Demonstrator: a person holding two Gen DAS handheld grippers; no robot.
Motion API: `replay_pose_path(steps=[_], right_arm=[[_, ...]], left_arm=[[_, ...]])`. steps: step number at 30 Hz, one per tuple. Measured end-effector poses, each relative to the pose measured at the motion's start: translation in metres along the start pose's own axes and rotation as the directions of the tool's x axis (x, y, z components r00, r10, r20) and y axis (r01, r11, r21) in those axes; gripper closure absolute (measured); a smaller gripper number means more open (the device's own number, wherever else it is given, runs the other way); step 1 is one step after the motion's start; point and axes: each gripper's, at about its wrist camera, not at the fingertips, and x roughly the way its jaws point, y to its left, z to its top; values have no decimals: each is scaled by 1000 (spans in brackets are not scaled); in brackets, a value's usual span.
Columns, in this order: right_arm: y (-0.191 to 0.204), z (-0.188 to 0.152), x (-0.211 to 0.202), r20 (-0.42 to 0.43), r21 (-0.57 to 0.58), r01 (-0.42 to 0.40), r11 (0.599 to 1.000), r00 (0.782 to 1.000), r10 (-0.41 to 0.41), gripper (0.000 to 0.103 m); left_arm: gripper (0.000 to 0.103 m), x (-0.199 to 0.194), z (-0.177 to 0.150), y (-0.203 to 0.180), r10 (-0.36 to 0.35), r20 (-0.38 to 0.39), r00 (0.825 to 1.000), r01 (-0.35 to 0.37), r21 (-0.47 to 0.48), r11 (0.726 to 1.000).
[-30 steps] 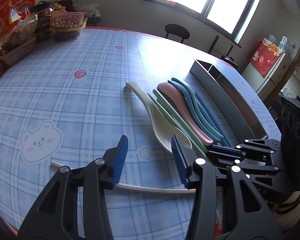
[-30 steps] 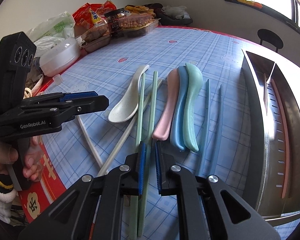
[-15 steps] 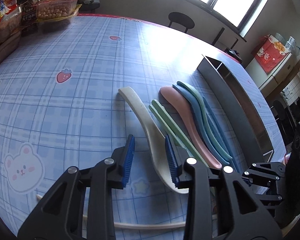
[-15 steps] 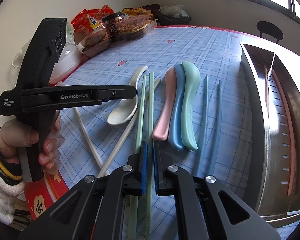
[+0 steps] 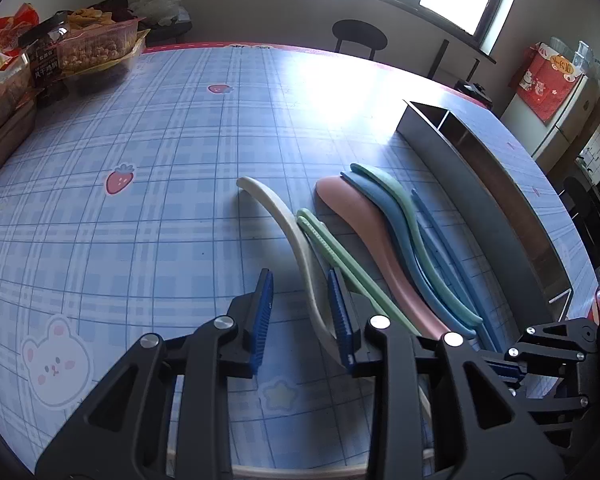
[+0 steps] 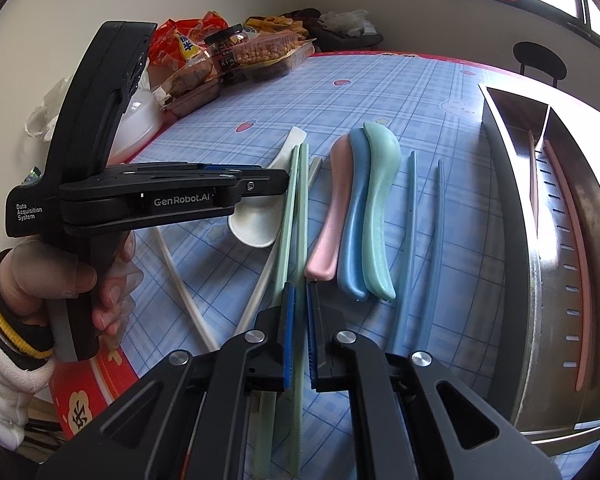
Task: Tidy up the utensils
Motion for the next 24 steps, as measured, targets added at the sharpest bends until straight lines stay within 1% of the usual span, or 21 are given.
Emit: replay_pose_path(steps=[1,3,6,11,16,20,24], right_arm=[[0,0,0,0,2,-2,1000,1000,2,97],[-1,0,0,0,5,-7,1000,1000,7,97],[-1,0,0,0,6,-8,1000,1000,8,97],[-1,0,0,0,-2,0,1000,1000,0,97],[2,0,1,-2,-16,17,1000,1000,-17,96],[10,0,2,0,-52,59,997,998,-59,96],[13,0,3,3,-72,74,995,997,-74,96]], left_arm=[[86,0,0,-1,-30,-1,1000,30,2,1000],[87,-2,-1,-5,-12,2,1000,12,21,1000],[91,-11,-6,-6,6,26,1000,-8,51,999],[92,-29,-20,6,25,42,999,-27,55,998],[93,-43,-31,16,6,72,997,-7,22,1000],[92,-53,-35,16,-17,100,995,17,8,1000],[92,-59,-38,11,-27,115,993,26,10,1000]])
